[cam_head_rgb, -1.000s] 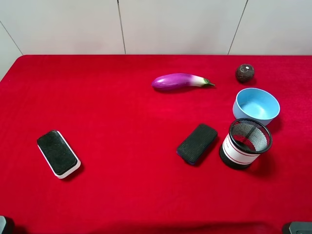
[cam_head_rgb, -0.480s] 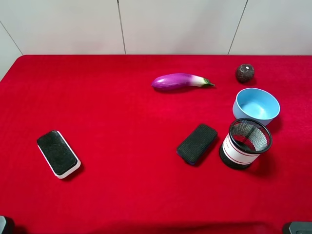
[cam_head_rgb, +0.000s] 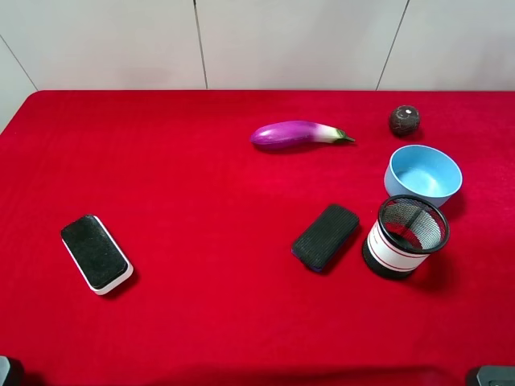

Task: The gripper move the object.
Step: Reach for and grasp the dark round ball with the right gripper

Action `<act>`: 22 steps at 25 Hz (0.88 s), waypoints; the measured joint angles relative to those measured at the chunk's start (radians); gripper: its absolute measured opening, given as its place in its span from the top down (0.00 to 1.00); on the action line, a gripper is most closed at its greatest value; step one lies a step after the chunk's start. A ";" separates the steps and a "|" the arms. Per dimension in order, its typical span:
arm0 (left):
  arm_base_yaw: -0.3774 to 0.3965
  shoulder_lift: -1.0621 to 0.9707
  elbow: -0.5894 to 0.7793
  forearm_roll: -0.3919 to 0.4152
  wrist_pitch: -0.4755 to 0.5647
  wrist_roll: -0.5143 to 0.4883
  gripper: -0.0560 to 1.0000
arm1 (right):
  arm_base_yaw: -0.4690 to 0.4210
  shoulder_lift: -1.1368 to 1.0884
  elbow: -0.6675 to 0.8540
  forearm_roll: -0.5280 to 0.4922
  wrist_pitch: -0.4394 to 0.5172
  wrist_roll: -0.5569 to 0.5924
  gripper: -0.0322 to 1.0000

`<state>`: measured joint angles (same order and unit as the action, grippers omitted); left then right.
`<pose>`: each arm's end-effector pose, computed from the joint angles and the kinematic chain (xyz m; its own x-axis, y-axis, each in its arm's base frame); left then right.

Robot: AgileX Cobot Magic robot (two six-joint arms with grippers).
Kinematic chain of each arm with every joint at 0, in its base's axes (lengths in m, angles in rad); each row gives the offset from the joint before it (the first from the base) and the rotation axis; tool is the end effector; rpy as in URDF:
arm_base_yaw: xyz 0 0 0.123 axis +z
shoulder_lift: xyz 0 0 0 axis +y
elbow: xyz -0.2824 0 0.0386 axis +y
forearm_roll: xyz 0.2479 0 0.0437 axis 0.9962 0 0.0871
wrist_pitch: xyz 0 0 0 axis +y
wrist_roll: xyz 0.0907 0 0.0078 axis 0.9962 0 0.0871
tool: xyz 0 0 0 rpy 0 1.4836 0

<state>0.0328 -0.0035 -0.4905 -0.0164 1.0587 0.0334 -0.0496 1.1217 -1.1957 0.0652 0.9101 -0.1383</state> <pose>-0.0042 -0.0014 0.2747 -0.4596 0.0103 -0.8881 -0.0084 0.9998 0.0160 0.2227 -0.0064 0.3941 -0.6771 -0.0645 -0.7330 -0.0548 0.9978 -0.0371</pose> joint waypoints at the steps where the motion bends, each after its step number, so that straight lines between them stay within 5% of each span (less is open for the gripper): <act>1: 0.000 0.000 0.000 0.000 0.000 0.000 0.01 | 0.009 0.043 -0.029 0.004 0.010 -0.006 0.30; 10: 0.000 0.000 0.000 0.000 0.000 0.000 0.01 | 0.146 0.394 -0.335 0.013 0.141 -0.020 0.30; 22: 0.000 0.000 0.000 0.000 0.000 0.000 0.01 | 0.147 0.740 -0.496 0.012 0.168 -0.011 0.30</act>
<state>0.0328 -0.0035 -0.4905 -0.0164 1.0587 0.0334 0.0970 1.8618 -1.6917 0.0776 1.0786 -0.1492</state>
